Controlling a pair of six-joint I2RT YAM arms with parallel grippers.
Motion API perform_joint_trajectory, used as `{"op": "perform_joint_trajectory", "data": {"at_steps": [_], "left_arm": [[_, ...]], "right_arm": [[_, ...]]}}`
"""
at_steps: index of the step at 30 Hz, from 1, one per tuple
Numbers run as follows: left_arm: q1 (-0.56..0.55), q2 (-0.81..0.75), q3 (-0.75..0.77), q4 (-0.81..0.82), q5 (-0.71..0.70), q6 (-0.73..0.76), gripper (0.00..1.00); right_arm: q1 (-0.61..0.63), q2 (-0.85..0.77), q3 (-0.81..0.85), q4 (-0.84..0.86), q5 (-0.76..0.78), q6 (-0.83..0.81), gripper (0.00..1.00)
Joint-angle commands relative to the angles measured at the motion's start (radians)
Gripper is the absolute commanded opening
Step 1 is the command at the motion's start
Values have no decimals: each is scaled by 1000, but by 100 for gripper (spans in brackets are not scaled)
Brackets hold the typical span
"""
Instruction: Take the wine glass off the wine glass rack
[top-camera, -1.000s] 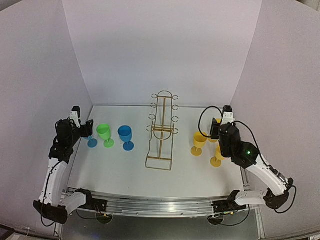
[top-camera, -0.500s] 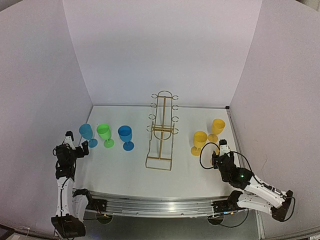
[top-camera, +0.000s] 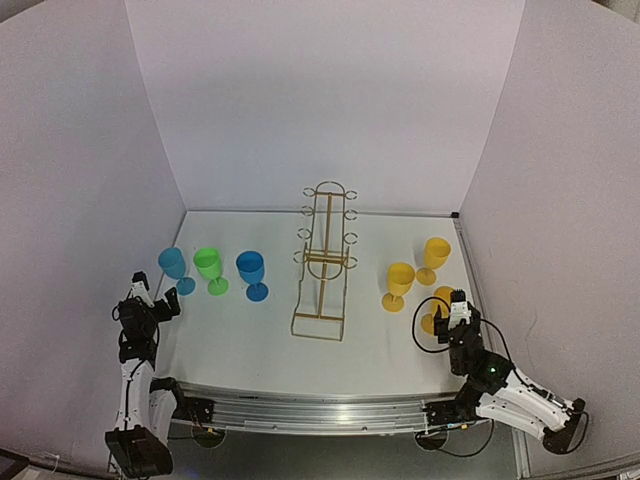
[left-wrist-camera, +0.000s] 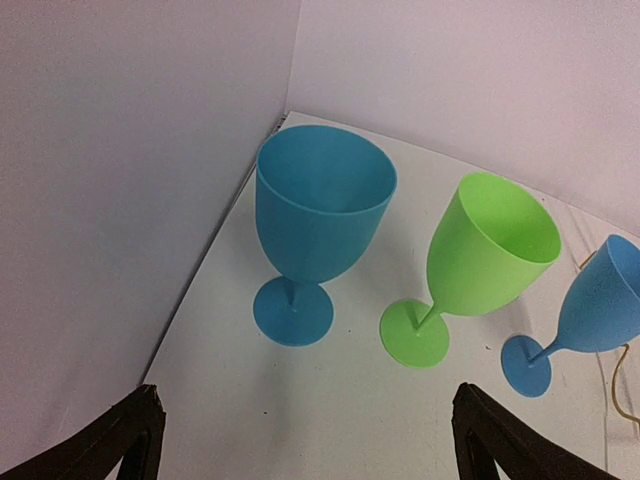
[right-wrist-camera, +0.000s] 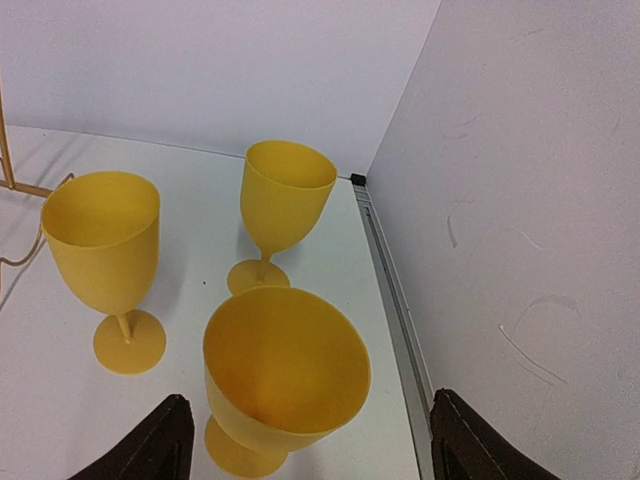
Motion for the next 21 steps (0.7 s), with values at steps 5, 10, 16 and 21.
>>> {"op": "perform_joint_trajectory", "data": {"at_steps": [5,10,16,21], "left_arm": [[4,5,-26,95,43,-2,100],[4,11,-30,142,81,2,100],[4,-1,-30,155,91,-7,100],[5,14,-37,171,83,11,100]], "right_arm": [[-188,155,112,-11,-53,57,75],[-316,391,393,-35,-298,-60,76],[-613,551,623,-127,-523,13,76],[-983,677,771,-340,-725,126,75]]}}
